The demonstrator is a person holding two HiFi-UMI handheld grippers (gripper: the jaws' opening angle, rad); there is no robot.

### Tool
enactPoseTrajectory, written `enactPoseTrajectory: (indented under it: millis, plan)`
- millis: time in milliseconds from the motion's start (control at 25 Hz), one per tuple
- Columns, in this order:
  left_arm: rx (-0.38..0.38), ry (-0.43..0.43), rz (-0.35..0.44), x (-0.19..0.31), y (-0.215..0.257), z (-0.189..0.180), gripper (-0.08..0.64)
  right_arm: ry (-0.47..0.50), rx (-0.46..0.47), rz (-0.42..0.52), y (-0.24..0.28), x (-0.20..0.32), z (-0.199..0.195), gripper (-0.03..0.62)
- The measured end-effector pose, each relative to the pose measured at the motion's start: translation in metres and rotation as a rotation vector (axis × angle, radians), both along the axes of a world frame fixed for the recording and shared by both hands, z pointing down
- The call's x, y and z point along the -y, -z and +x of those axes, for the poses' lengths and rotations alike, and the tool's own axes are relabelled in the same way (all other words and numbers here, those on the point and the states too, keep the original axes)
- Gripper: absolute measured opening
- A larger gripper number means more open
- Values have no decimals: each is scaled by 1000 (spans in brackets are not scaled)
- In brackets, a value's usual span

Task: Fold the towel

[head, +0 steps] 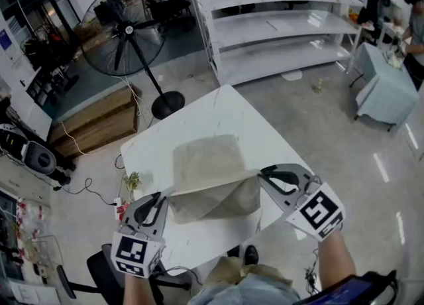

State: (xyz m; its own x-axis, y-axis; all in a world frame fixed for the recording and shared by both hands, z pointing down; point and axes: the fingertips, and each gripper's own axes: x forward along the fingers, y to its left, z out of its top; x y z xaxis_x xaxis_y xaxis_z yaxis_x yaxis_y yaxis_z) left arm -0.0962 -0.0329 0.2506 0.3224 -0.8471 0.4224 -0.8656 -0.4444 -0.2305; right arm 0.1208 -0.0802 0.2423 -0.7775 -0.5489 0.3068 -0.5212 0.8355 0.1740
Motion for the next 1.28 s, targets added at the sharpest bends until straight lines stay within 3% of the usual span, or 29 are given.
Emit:
enactPoseTrajectory:
  millis: [480,960,1280]
  plan:
    - [-3,50,-27,105,-50,-36,54,-71,-62,-86,-56,98,-33,32]
    - [-16,68,-197,190,-156,-58,57,-118,-123,-237,-160,183,-56,32]
    - [15,72,-306,239,-227,-70,58,-118,-179,-338,-226,230,-69,34]
